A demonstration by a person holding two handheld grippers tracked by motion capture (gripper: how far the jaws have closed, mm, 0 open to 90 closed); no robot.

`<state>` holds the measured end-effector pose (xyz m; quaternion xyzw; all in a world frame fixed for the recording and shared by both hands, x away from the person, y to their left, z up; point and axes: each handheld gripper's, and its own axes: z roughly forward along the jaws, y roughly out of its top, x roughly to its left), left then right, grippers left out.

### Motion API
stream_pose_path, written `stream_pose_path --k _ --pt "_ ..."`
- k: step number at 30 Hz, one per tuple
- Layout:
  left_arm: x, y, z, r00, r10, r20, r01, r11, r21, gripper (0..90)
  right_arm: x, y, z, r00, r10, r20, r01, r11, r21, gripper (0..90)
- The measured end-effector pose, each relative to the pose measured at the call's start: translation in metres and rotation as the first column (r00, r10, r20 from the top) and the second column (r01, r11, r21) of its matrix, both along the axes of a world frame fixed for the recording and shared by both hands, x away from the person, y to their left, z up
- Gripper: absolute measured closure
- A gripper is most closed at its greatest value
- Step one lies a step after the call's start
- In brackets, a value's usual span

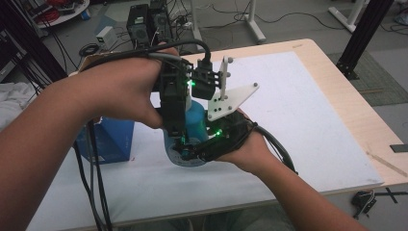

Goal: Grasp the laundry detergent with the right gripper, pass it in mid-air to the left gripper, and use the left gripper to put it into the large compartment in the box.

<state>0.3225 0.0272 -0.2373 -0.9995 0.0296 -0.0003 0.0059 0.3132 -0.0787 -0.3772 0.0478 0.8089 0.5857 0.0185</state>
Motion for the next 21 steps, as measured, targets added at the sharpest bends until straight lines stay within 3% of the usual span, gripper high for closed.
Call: stream_pose_path --k 2,3,21 --pt "-0.0002 0.0001 0.0 1.0 0.001 -0.005 -0.001 1.0 0.008 31.0 -0.0001 -0.0001 0.0 1.0 0.001 0.001 -0.001 1.0 -0.002 47.0" --pt "0.0002 0.0005 0.0007 1.0 -0.001 -0.006 0.001 1.0 0.008 37.3 -0.0006 0.0002 -0.0002 1.0 0.004 0.0 -0.004 1.0 -0.005 47.0" --pt "-0.0021 -0.001 0.0023 1.0 0.004 -0.003 -0.004 1.0 0.002 38.3 -0.0011 -0.0013 0.0008 0.9998 0.021 -0.003 -0.021 0.9997 -0.009 42.7"
